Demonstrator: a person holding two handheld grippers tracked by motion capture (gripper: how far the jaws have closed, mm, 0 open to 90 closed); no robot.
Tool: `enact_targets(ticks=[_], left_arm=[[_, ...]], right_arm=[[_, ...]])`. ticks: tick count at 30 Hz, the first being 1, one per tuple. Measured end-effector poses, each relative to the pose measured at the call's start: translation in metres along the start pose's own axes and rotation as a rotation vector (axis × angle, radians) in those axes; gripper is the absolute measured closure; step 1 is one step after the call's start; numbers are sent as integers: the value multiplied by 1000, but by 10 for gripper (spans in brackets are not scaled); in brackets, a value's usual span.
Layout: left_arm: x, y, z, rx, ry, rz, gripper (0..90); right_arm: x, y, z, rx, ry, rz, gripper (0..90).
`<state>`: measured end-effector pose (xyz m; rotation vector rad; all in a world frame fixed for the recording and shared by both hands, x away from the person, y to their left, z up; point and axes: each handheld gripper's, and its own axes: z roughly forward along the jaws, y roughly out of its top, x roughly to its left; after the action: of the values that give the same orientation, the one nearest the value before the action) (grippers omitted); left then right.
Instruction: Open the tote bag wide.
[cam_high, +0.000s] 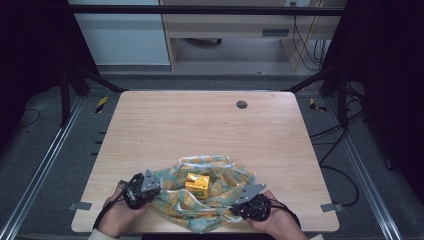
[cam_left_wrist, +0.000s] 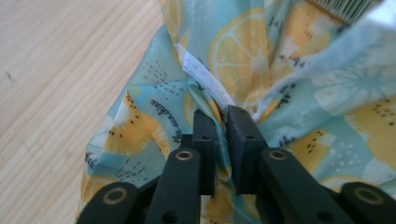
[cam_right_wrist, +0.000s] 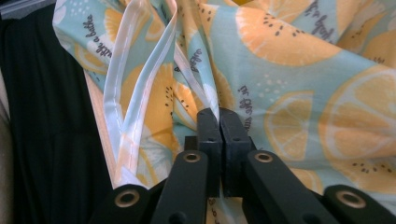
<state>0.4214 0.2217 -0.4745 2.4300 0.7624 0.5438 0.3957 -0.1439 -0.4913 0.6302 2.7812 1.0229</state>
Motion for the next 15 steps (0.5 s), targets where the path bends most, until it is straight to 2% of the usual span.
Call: enact_targets(ticks=[6, 10, 12, 15], left_arm=[[0, 1, -3, -33, -1, -11, 737], [0, 3, -5, -62, 0, -26, 677], [1, 4, -7, -76, 5, -27, 611], [3, 5, -10, -120, 18, -55, 523]], right_arm=[[-1, -1, -7, -24, -16, 15, 800], [-1, -1, -12, -39, -34, 23, 660], [0, -1, -15, -54, -54, 35, 589], [-1, 1, -20, -79, -76, 43, 492]])
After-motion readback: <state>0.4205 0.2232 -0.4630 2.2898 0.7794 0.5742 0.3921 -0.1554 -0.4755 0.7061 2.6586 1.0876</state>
